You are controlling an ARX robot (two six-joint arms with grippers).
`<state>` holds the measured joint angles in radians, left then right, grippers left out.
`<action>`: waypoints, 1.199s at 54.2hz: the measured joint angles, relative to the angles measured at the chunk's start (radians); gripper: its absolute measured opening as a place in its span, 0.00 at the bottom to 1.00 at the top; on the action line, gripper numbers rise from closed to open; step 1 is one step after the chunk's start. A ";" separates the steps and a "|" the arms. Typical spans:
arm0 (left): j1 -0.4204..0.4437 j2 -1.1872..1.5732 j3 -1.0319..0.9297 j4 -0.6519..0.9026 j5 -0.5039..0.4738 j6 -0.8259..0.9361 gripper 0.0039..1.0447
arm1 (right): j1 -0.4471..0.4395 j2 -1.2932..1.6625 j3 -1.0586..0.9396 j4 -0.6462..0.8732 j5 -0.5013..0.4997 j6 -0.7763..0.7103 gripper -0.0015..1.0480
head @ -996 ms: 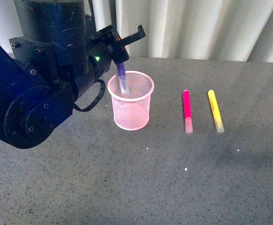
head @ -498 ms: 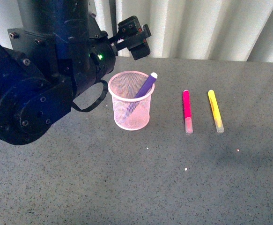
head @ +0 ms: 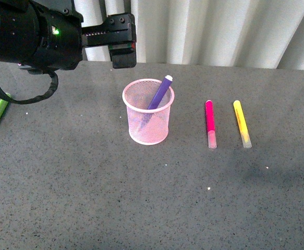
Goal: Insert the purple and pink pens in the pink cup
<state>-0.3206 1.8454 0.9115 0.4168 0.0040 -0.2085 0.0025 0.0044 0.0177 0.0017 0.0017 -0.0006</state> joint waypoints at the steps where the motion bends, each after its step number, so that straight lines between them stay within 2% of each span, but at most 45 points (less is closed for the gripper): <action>1: 0.000 0.000 -0.002 0.000 0.001 0.003 0.94 | 0.000 0.000 0.000 0.000 0.000 0.000 0.93; 6: -0.005 0.008 -0.014 0.031 -0.022 0.027 0.92 | 0.000 0.000 0.000 0.000 0.000 0.000 0.93; 9: -0.008 0.025 -0.098 0.314 -0.195 0.097 0.82 | 0.000 0.000 0.000 0.000 0.000 0.000 0.93; 11: -0.002 0.024 -0.182 0.507 -0.259 0.133 0.74 | 0.000 0.000 0.000 0.000 0.000 0.000 0.93; 13: 0.019 0.003 -0.278 0.679 -0.271 0.158 0.65 | 0.000 0.000 0.000 0.000 0.001 0.000 0.93; 16: 0.045 -0.040 -0.348 0.772 -0.262 0.171 0.57 | 0.000 0.000 0.000 0.000 0.002 0.000 0.93; 25: 0.116 -0.269 -0.516 0.770 -0.210 0.190 0.25 | 0.000 0.000 0.000 0.000 0.000 0.000 0.93; 33: 0.149 -0.370 -0.616 0.753 -0.169 0.194 0.03 | 0.000 0.000 0.000 0.000 0.000 0.000 0.93; 58: 0.238 -0.735 -0.819 0.586 -0.081 0.201 0.03 | 0.000 0.000 0.000 0.000 0.000 0.000 0.93; 61: 0.286 -0.802 -0.840 0.537 -0.018 0.201 0.03 | 0.000 0.000 0.000 0.000 0.000 0.000 0.93; 65: 0.315 -0.895 -0.862 0.470 -0.011 0.201 0.03 | 0.000 0.000 0.000 0.000 0.000 0.000 0.93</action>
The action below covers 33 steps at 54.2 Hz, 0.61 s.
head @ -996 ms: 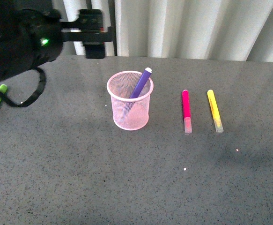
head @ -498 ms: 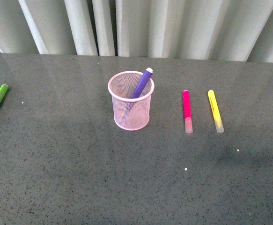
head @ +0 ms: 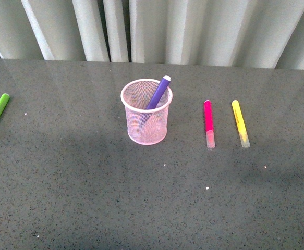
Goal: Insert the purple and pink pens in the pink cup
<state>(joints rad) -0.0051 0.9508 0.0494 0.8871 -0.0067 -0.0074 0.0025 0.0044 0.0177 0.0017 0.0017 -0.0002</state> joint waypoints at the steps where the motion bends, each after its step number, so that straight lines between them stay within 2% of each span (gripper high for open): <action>1: 0.002 -0.016 -0.003 -0.013 0.000 0.000 0.03 | 0.000 0.000 0.000 0.000 0.000 0.000 0.93; 33: 0.003 -0.447 -0.040 -0.388 0.005 0.000 0.03 | 0.000 0.000 0.000 0.000 0.000 0.000 0.93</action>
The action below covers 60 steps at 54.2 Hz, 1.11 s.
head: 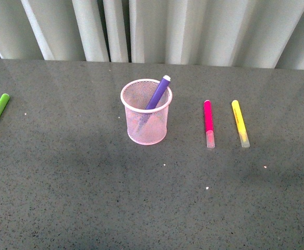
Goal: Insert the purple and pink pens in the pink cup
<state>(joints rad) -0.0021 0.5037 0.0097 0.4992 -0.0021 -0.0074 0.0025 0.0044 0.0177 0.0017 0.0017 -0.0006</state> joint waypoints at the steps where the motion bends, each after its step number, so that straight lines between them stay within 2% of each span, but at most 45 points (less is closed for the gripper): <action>1: 0.000 -0.012 0.000 -0.011 0.000 0.000 0.03 | 0.000 0.000 0.000 0.000 0.000 0.000 0.93; 43: 0.000 -0.335 0.000 -0.327 0.000 0.000 0.03 | 0.000 0.000 0.000 0.000 0.000 0.000 0.93; 48: 0.000 -0.469 0.000 -0.489 0.002 0.000 0.03 | 0.000 0.000 0.000 0.000 0.000 0.000 0.93; 60: 0.000 -0.499 0.000 -0.498 0.002 0.000 0.03 | 0.000 0.000 0.000 0.000 0.000 0.000 0.93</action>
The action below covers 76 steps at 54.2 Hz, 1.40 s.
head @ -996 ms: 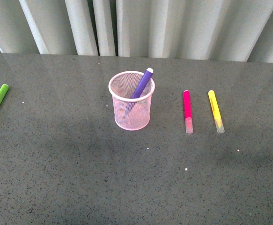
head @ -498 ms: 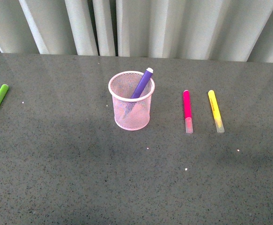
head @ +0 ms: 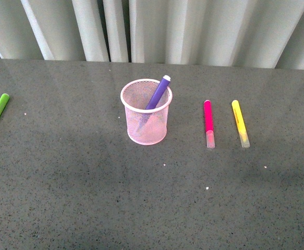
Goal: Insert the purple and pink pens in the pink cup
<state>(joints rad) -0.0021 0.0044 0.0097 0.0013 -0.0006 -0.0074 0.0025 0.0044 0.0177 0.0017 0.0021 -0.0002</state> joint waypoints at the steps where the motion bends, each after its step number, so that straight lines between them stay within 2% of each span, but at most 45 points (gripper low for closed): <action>1: 0.000 0.000 0.000 0.000 0.000 0.000 0.03 | 0.000 0.000 0.000 0.000 0.000 0.000 0.93; 4: 0.000 0.000 0.000 -0.001 0.000 0.000 0.06 | 0.000 0.000 0.000 0.000 0.000 0.000 0.93; 14: 0.000 0.000 0.000 -0.001 0.000 0.000 0.49 | 0.000 0.000 0.000 0.000 0.000 0.000 0.93; 25: 0.000 0.000 0.000 -0.001 0.000 0.000 0.80 | 0.000 0.000 0.000 0.000 0.000 0.000 0.93; 30: 0.000 0.000 0.000 -0.001 -0.001 0.000 0.95 | 0.018 0.142 0.074 -0.156 0.187 0.010 0.93; 33: 0.000 -0.001 0.000 -0.001 0.000 0.000 0.94 | -0.019 0.270 0.097 -0.119 0.225 0.012 0.93; 37: 0.000 -0.001 0.000 -0.001 0.000 0.000 0.94 | -0.061 0.421 0.115 -0.006 0.220 0.011 0.93; 43: 0.000 -0.001 0.000 -0.001 0.000 0.000 0.94 | -0.077 0.690 0.174 0.190 0.165 0.012 0.93; 51: 0.000 -0.001 0.000 -0.001 0.000 0.000 0.94 | -0.081 1.031 0.298 0.338 0.105 0.021 0.93; 62: 0.000 -0.001 0.000 -0.001 0.000 0.000 0.94 | -0.029 1.411 0.507 0.381 0.058 0.032 0.93; 76: 0.000 -0.001 0.000 -0.001 0.000 0.000 0.94 | 0.097 1.635 0.675 0.330 -0.035 0.098 0.93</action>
<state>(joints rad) -0.0021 0.0032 0.0097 0.0006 -0.0002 -0.0071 0.0998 1.6398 0.6930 0.3317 -0.0334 0.0982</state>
